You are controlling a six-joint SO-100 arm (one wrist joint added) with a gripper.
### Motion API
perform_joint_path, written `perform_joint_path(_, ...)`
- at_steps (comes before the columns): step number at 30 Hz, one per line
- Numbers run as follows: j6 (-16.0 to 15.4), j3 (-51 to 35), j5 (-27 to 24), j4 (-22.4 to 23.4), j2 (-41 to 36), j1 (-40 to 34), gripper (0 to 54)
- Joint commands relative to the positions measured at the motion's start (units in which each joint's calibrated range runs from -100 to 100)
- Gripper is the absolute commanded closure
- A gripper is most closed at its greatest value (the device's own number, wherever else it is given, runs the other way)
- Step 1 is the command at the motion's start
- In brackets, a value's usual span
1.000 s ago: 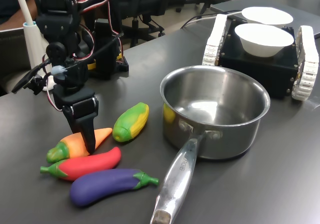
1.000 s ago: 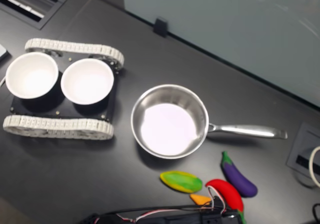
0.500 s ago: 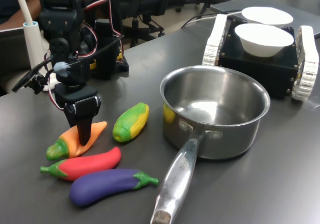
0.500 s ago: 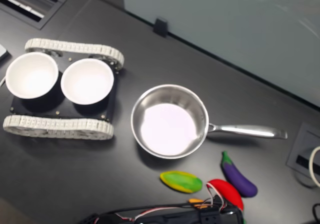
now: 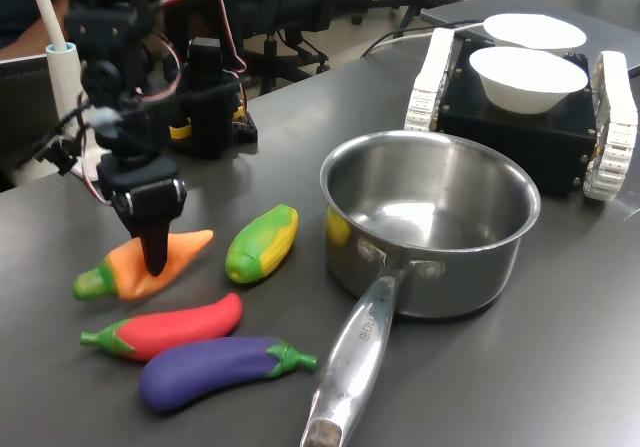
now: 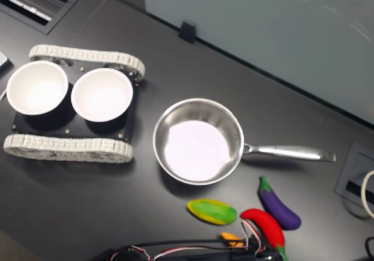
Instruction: Pick up the carrot and place them in the pan
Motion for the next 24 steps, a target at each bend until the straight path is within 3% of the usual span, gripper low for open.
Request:
perform_joint_path(1,-3.3,-6.2,-0.8,5.3,-7.5,-0.3,53.6)
perform_joint_path(15,-7.0,-9.8,-4.2,6.7,-18.1,0.6,53.6)
perform_joint_path(24,-13.4,-11.1,-6.8,6.7,-25.7,3.3,53.6)
